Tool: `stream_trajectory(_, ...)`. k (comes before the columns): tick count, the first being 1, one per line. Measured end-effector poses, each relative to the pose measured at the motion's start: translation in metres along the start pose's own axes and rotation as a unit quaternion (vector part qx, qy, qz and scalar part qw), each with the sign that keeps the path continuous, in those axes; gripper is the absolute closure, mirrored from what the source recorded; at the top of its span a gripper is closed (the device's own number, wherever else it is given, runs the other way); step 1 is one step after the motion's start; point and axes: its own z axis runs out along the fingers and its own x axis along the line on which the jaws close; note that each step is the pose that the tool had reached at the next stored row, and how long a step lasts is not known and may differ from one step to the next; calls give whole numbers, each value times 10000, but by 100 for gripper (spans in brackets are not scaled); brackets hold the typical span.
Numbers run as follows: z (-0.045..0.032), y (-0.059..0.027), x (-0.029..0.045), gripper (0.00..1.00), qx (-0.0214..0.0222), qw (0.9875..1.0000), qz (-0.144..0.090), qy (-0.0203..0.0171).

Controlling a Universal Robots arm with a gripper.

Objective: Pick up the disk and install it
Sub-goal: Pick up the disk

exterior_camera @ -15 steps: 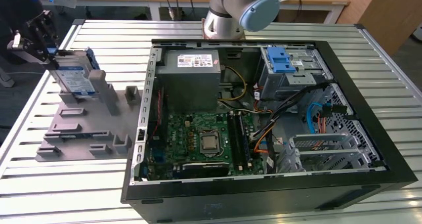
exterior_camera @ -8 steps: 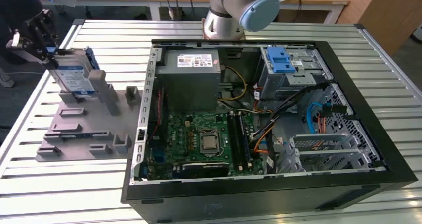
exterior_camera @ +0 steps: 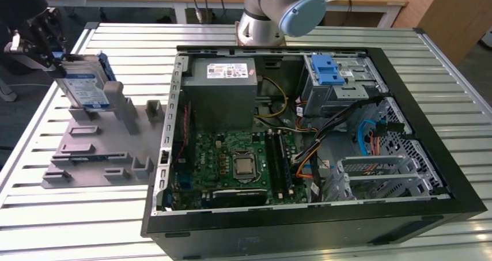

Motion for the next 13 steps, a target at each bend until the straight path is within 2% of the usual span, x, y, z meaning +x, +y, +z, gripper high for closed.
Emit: stream_trajectory(13,-73,1,0,64,-1,10000,0,0)
